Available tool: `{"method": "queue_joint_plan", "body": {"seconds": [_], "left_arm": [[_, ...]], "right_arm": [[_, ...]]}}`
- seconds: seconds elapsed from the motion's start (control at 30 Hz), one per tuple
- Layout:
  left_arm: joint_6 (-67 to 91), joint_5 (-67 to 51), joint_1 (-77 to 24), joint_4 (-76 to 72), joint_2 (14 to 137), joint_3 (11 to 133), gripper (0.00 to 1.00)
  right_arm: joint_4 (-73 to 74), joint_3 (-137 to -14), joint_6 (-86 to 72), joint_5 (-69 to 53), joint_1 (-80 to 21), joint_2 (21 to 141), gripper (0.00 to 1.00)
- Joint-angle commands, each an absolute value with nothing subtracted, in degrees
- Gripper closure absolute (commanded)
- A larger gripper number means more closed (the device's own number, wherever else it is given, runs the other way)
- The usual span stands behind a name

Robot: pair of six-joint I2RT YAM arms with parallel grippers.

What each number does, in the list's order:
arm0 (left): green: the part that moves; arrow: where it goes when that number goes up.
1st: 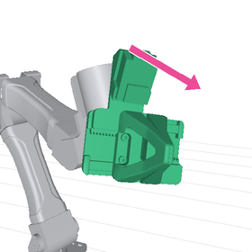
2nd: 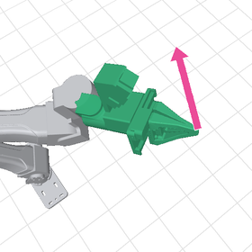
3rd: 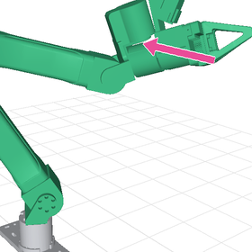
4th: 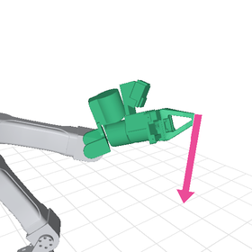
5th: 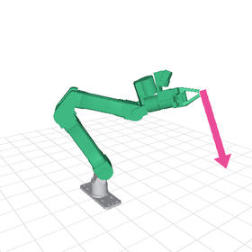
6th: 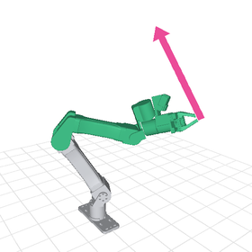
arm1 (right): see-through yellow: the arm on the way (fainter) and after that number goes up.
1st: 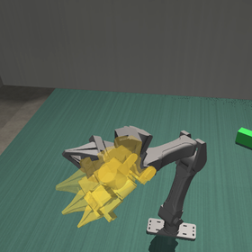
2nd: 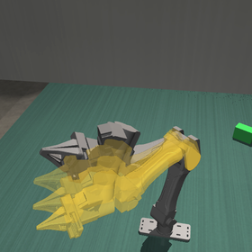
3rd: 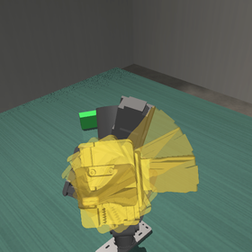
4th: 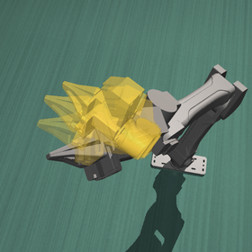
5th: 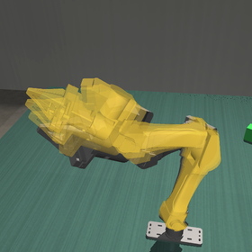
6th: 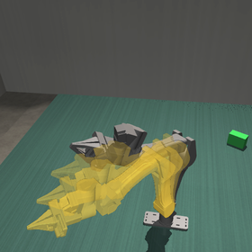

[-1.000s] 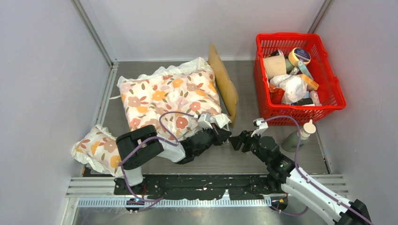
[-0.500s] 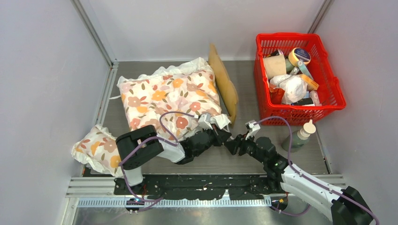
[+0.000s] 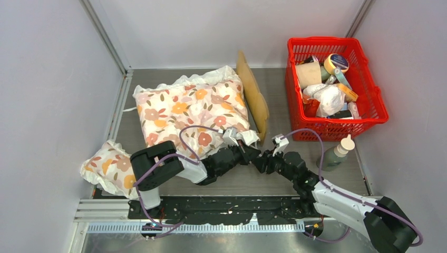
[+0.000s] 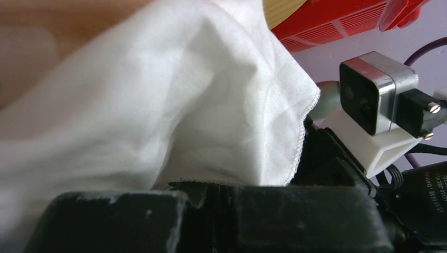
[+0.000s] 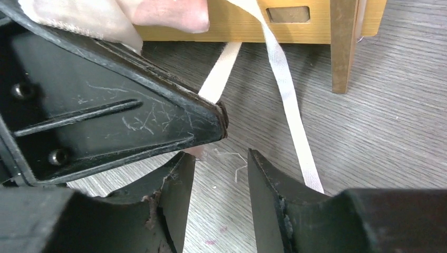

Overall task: Set up the pet bed
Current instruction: Tie the ropes to the bed frame.

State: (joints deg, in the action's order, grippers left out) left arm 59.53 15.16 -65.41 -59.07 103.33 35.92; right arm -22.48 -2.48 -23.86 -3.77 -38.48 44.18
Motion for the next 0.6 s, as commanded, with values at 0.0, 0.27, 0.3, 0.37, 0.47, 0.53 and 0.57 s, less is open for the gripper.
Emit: {"method": "queue_joint_plan", "body": {"seconds": [0.0, 0.27, 0.3, 0.37, 0.47, 0.53, 0.57], "left_arm": [[59.5, 10.3, -66.7, -68.2, 102.0, 36.5, 1.00], [59.1, 10.1, -66.7, -66.9, 102.7, 37.3, 1.00], [59.1, 10.0, -66.7, -66.8, 102.9, 37.5, 1.00], [59.1, 9.9, -66.8, -66.8, 103.0, 37.6, 1.00], [59.1, 9.9, -66.7, -66.5, 102.8, 37.4, 1.00], [59.0, 9.6, -66.7, -66.7, 102.6, 37.5, 1.00], [59.0, 9.3, -66.7, -66.5, 102.5, 37.6, 1.00]], "right_arm": [[-28.8, -3.2, -24.0, -3.5, -38.3, 45.2, 0.55], [-27.2, -1.8, -21.6, -1.3, -38.3, 35.2, 0.58], [-26.9, -1.9, -21.5, -1.4, -38.3, 34.5, 0.68], [-25.1, -2.4, -21.2, -1.4, -38.3, 34.3, 0.75], [-23.7, -2.8, -22.1, -1.5, -38.3, 35.1, 0.63], [-23.6, -3.0, -22.1, -1.5, -38.3, 36.1, 0.53], [-24.0, -3.0, -22.0, -1.7, -38.3, 36.6, 0.51]]}}
